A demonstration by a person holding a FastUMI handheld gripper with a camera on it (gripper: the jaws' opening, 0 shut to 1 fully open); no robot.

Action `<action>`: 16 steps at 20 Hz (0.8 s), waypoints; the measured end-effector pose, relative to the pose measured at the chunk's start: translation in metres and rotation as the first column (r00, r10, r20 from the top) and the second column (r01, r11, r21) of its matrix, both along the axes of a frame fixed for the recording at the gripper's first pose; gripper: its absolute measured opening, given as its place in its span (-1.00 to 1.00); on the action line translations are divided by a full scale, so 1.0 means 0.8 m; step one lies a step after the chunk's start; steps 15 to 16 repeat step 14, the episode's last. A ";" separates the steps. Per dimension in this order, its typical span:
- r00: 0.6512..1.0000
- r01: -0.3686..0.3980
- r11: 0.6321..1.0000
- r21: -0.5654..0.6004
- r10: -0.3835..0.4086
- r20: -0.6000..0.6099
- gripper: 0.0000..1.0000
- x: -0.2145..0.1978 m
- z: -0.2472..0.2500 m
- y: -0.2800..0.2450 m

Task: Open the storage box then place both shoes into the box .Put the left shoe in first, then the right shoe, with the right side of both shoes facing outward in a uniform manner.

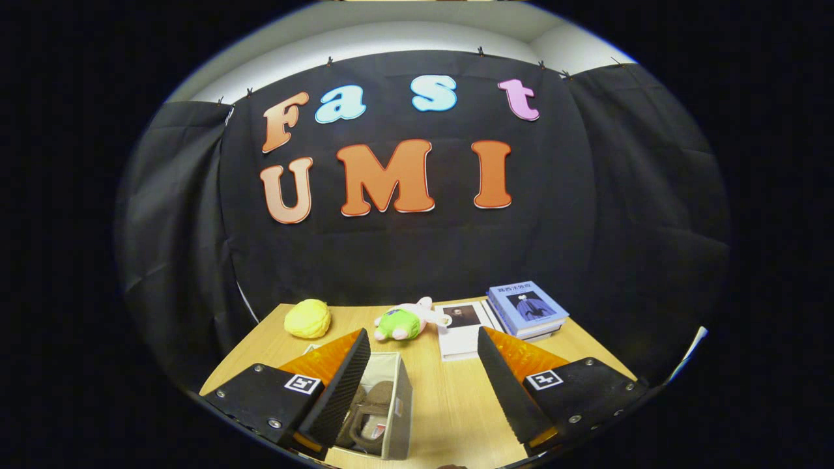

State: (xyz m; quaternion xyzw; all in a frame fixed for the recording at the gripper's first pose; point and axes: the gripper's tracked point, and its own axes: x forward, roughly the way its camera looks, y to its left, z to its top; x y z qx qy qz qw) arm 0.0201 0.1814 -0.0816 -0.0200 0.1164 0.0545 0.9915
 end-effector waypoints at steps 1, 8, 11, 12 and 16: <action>1.000 0.003 1.000 -0.006 -0.003 0.016 0.97 -0.004 0.009 -0.011; 0.995 0.049 0.999 0.019 -0.050 0.087 0.97 -0.023 0.040 -0.083; 0.993 0.061 0.997 0.038 -0.065 0.100 0.97 -0.027 0.045 -0.104; 0.992 0.063 0.997 0.039 -0.067 0.105 0.97 -0.028 0.046 -0.111; 0.990 0.078 0.997 0.029 -0.081 0.114 0.97 -0.026 0.045 -0.126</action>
